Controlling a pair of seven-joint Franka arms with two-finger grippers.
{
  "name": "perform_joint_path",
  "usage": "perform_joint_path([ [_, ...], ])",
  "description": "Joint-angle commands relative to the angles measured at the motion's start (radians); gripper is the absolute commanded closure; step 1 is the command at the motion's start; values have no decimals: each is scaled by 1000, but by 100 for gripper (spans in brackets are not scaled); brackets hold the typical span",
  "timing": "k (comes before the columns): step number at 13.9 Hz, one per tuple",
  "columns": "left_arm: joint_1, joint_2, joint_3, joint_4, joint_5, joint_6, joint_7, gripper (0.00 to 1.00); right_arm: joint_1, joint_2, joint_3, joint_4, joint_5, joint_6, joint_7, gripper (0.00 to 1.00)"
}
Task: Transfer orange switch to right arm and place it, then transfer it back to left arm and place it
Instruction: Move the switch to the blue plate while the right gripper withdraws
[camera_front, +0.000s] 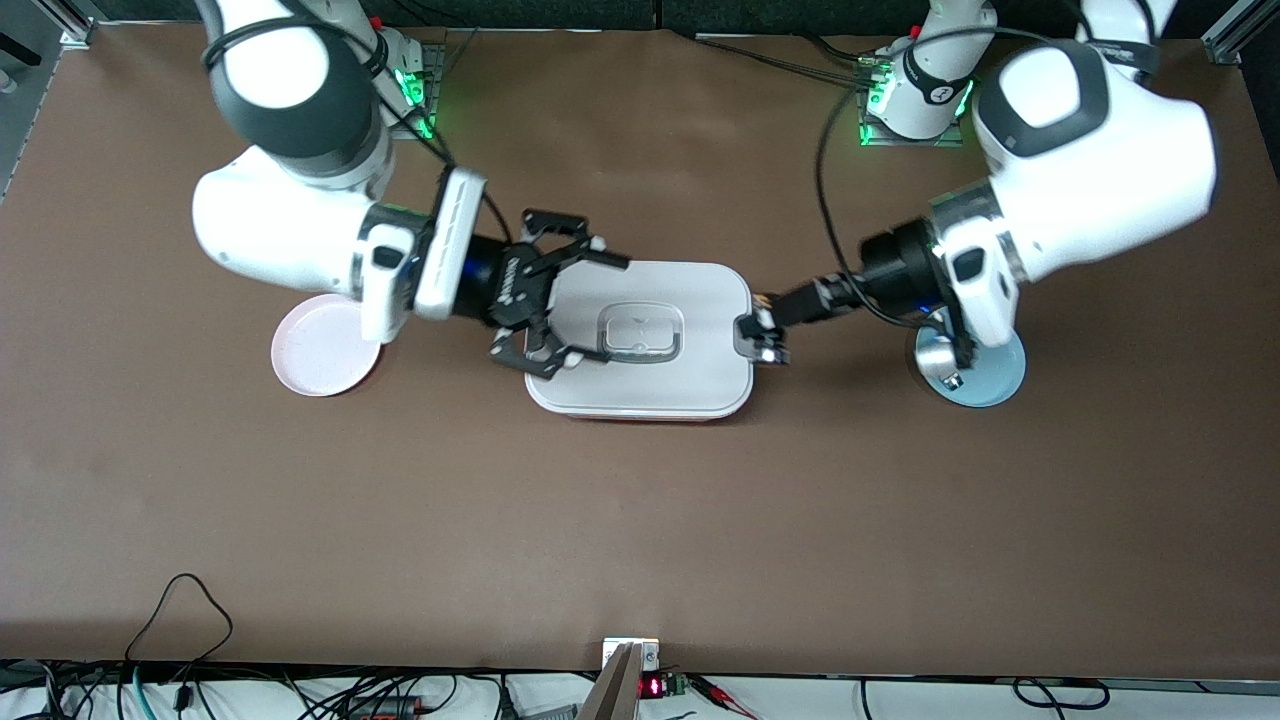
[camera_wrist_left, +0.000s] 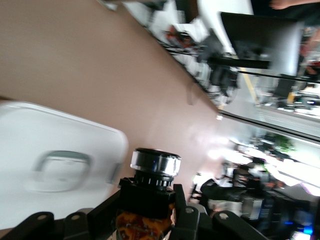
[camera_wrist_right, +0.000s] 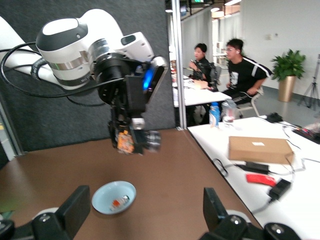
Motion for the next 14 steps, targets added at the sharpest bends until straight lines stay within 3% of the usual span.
perform_joint_path([
  [1,91,-9,-12,-41,154,-118,-42,81,-61,0,7,-40,-80,-5,15,0],
  [6,270,20,-12,-56,459,-360,-39,81,-88,-4,7,-89,-225,1,346,0],
  [11,350,98,-4,-61,682,-452,-34,82,-127,-20,7,-76,-581,4,862,0],
  [14,366,104,33,-70,747,-518,-46,82,-175,-9,-11,-88,-706,-42,1012,0],
])
